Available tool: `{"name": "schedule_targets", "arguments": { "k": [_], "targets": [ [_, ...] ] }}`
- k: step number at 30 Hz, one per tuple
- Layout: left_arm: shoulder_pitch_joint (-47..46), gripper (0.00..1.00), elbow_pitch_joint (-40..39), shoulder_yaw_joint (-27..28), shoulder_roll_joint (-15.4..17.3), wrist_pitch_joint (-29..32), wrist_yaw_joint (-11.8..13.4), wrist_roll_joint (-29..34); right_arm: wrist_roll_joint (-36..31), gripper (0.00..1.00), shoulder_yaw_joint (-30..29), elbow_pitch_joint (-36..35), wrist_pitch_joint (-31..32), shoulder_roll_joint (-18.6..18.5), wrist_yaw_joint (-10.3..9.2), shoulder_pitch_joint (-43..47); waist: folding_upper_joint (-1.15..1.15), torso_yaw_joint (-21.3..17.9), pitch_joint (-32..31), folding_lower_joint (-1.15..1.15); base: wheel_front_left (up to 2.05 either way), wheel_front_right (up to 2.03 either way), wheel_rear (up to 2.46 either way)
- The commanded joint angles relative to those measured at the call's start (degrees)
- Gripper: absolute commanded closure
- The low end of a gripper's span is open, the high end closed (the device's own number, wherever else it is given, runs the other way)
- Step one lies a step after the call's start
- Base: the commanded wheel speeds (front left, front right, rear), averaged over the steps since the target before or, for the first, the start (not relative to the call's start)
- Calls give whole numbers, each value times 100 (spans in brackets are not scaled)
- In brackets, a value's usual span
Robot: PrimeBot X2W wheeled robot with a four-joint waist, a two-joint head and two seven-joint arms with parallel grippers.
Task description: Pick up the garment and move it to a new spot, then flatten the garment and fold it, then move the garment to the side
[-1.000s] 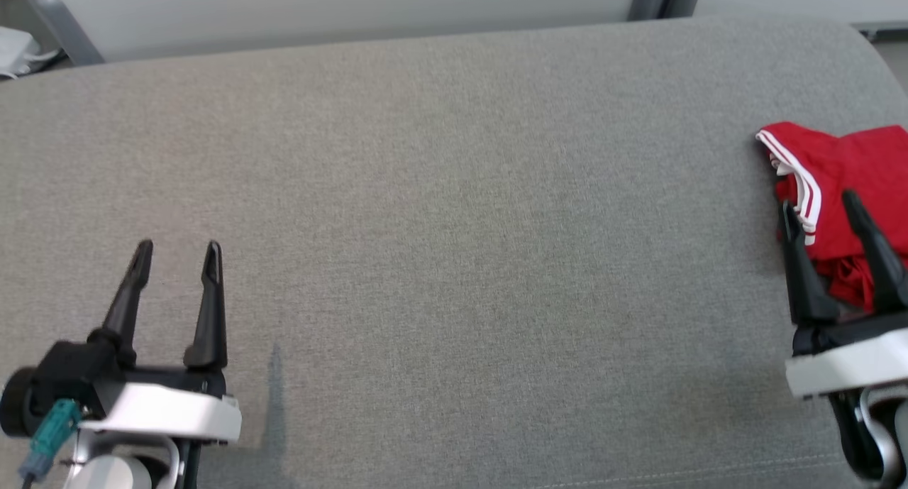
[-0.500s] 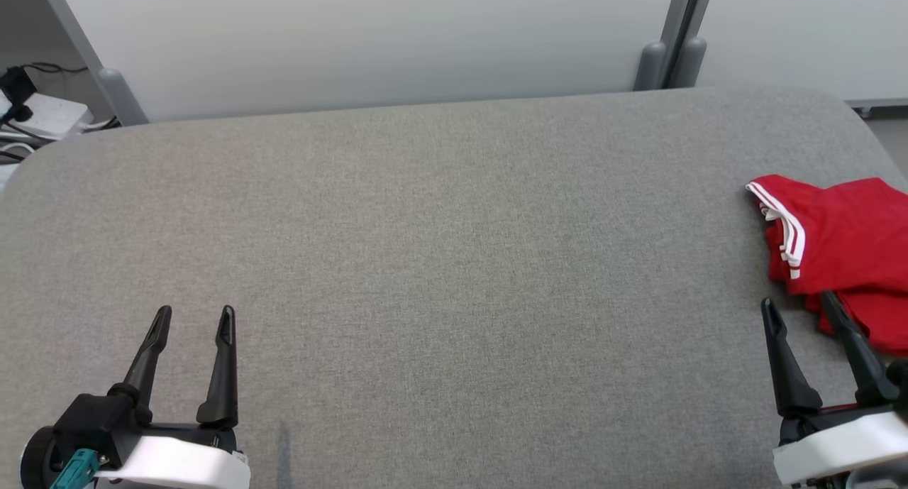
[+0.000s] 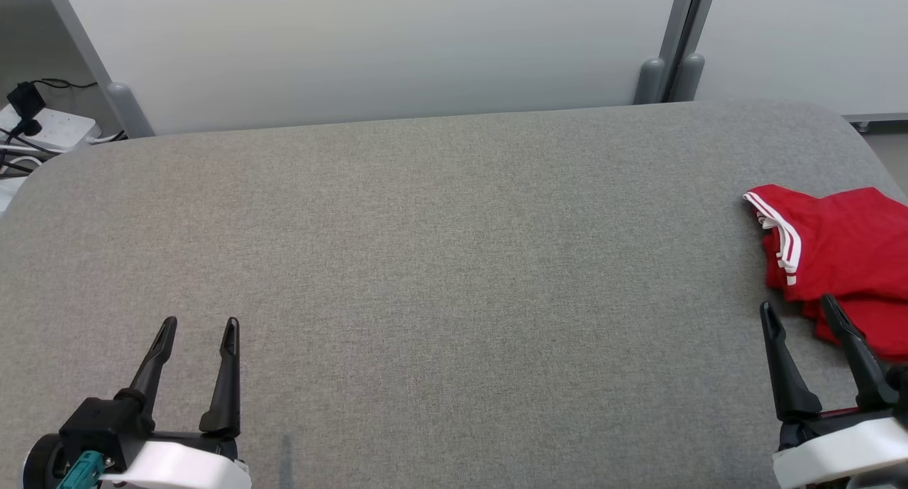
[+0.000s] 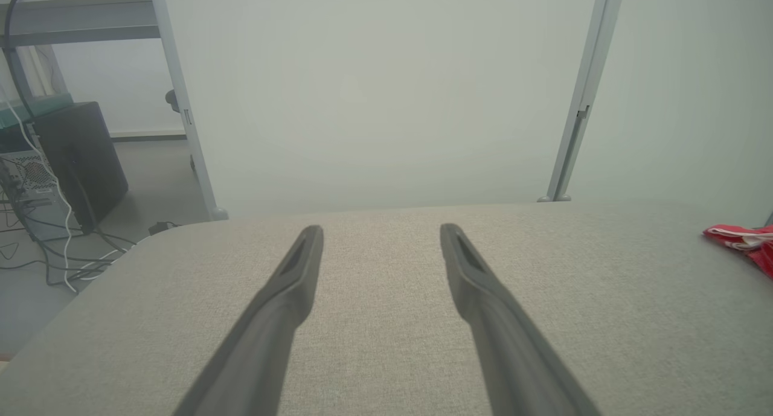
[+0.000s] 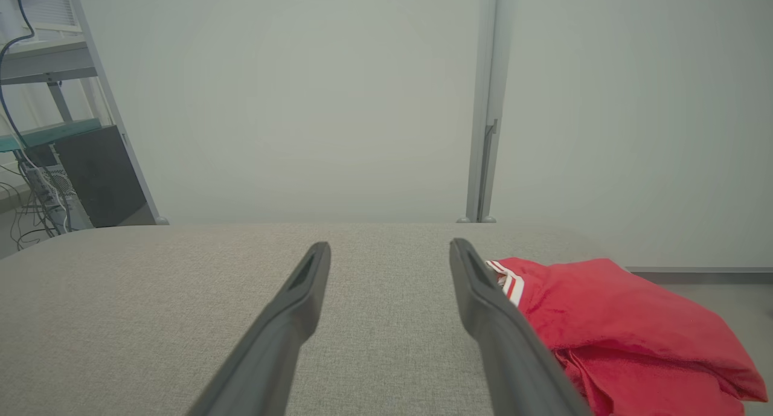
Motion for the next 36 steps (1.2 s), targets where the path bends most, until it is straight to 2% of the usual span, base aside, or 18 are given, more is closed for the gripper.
{"name": "schedule_targets", "arguments": {
  "k": [1, 15, 33, 34, 36],
  "targets": [
    [-203, 0, -120, 237, 162, 4, 41, -24, -52, 0, 72, -167, -7, -86, 0, -66, 0, 0, -7, 0, 0, 0, 0],
    [-46, 0, -99, 289, 172, 192, 186, -166, -1, 0, -59, -141, 60, -10, 0, -56, 0, 31, -45, 0, 0, 0, 0],
    [-84, 0, -97, 239, 203, 251, 219, -203, 28, 0, -70, -207, 80, -14, 0, -84, 0, 96, -19, 0, 0, 0, 0],
    [152, 100, 24, 12, 77, 255, 166, -153, 4, 100, -143, -28, 58, 82, 0, 2, 0, 96, -19, 0, 0, 0, 0],
    [168, 100, 120, -21, 4, 256, 162, -158, 12, 100, -110, 70, 56, 114, 0, 17, 0, 99, -15, 0, 0, 0, 0]
  ]
}}
